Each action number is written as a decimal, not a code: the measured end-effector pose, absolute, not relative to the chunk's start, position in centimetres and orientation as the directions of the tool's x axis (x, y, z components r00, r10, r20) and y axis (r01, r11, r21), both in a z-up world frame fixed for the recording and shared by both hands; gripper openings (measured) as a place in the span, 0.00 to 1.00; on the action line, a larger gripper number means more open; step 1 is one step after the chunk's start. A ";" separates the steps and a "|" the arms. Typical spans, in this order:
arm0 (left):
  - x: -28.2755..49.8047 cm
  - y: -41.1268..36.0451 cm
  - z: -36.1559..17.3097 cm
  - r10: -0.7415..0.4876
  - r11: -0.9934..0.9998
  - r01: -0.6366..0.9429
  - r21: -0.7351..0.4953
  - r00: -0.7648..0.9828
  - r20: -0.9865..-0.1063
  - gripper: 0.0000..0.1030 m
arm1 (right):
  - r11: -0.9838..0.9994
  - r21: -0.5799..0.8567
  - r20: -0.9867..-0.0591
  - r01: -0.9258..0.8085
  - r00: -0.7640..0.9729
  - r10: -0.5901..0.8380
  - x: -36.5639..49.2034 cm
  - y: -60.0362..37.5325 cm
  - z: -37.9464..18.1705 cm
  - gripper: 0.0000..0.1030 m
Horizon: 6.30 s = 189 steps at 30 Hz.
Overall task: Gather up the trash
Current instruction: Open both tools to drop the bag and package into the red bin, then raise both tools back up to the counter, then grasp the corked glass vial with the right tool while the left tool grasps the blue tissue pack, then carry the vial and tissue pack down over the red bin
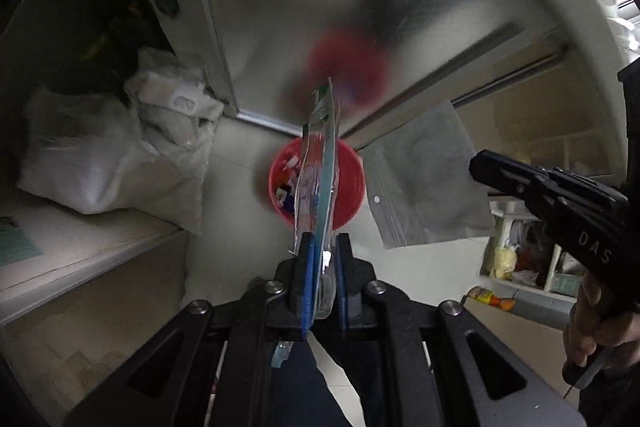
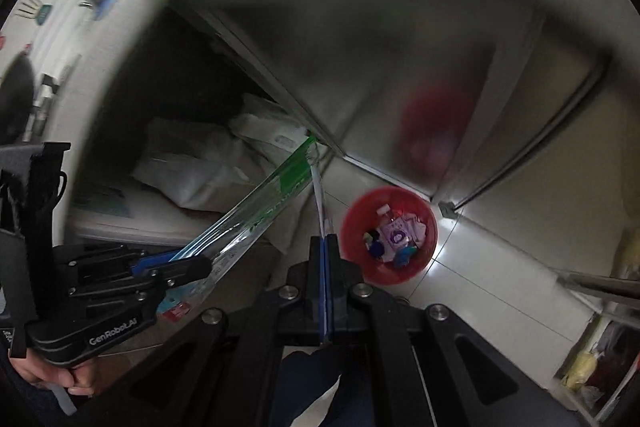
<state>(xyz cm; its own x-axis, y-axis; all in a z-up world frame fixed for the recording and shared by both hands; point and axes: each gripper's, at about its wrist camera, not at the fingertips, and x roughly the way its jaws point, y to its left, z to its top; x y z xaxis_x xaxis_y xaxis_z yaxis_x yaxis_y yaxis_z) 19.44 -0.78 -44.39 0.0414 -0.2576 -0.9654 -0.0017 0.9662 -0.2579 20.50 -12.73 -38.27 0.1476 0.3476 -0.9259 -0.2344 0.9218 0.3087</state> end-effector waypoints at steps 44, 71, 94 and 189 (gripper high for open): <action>21.5 -2.3 -62.0 -0.309 0.949 0.056 -0.312 -0.049 -0.950 0.71 | 0.940 0.211 -0.965 -0.267 0.097 0.244 20.2 -15.4 -56.5 0.66; 25.3 1.4 -18.7 -0.166 0.986 0.102 -0.136 0.414 -0.895 1.00 | 0.912 0.206 -0.832 -0.354 0.427 0.354 22.8 -12.4 -17.8 1.00; 48.4 8.9 -16.7 -0.135 0.982 0.180 -0.066 0.406 -0.904 1.00 | 0.972 0.219 -0.888 -0.082 0.396 0.234 42.6 -8.4 -16.3 1.00; 52.7 -0.7 -21.2 -0.317 0.816 0.560 -0.141 0.232 -0.920 0.70 | 0.981 0.182 -0.891 0.067 0.433 0.135 43.3 -12.9 -17.5 0.19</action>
<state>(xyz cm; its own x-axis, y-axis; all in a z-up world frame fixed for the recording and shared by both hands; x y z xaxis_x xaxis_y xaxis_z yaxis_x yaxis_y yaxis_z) 52.66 -0.74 -21.20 0.2317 -0.3174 -0.9196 0.5602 0.8163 -0.1406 43.31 -12.91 -17.45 0.4327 0.1355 -0.8913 0.0668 0.9811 0.1816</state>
